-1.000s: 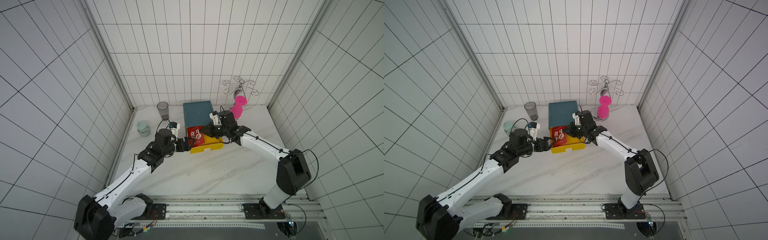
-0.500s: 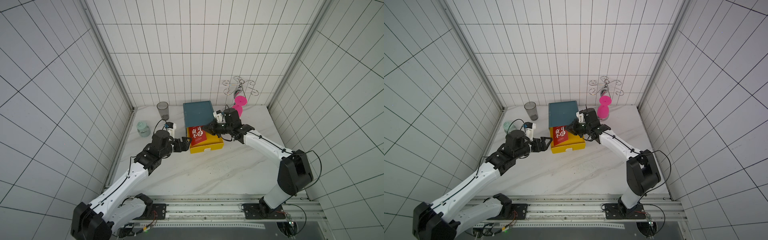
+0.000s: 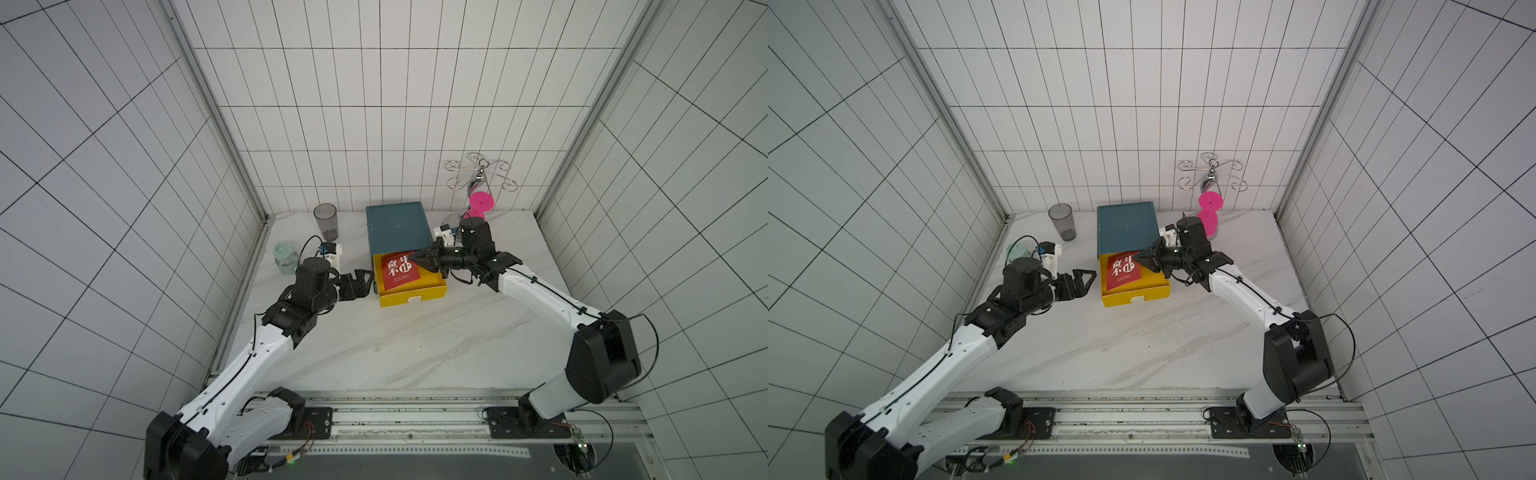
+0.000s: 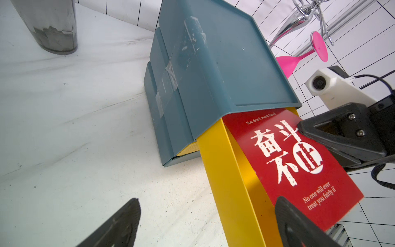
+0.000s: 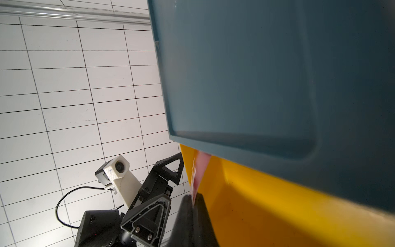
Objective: Take the postcards out of the drawer
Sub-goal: Pick up the postcard from the drawer, then place the postcard at the center of the board.
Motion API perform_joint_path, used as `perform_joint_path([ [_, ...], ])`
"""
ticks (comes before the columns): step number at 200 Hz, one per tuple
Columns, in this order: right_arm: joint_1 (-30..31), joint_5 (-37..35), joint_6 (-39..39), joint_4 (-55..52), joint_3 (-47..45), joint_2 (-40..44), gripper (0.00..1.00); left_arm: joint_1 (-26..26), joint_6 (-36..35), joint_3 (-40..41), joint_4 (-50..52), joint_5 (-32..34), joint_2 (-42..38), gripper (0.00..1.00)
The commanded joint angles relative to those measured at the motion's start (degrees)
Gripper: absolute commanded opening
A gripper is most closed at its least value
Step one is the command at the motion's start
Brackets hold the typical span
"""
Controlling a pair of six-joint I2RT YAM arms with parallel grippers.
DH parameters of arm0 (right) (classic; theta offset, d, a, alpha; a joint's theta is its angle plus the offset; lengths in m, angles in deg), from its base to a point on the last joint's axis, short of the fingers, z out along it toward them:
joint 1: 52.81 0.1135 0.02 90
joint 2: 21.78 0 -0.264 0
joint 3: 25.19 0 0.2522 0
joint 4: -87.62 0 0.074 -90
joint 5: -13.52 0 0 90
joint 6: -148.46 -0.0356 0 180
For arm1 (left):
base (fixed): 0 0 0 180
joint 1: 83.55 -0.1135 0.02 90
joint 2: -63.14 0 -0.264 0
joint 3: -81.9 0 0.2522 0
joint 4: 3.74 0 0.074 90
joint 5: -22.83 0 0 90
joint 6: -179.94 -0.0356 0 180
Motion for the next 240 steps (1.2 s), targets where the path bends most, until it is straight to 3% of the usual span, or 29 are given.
perform_joint_path([
  [1,-0.5,3.2,-2.3,5.4,-2.1,3.6,0.0,-0.9,-1.9,-2.2,1.0,-0.7,-0.8,0.97],
  [51,-1.1,6.8,2.1,4.8,-6.8,10.0,0.0,-5.2,-2.8,-3.4,2.4,-5.2,-3.2,0.97],
  [93,-3.2,7.5,9.3,3.0,-12.5,17.1,0.0,-6.1,-4.2,-5.1,-0.6,-15.9,-3.8,0.96],
  [126,-6.6,8.4,12.2,2.9,-15.7,21.5,0.0,-5.8,1.5,-4.6,-9.8,-29.3,-0.2,0.87],
  [153,-9.5,10.8,12.9,4.5,-15.6,23.0,0.0,-3.5,8.4,-4.4,-21.2,-36.1,5.2,0.73],
  [189,-11.3,13.2,14.0,6.0,-13.9,23.9,0.0,1.4,8.6,-10.0,-22.8,-37.0,12.1,0.64],
  [240,-12.0,13.3,14.8,6.8,-14.5,25.3,0.0,4.6,10.1,-11.0,-26.6,-34.9,15.7,0.62],
])
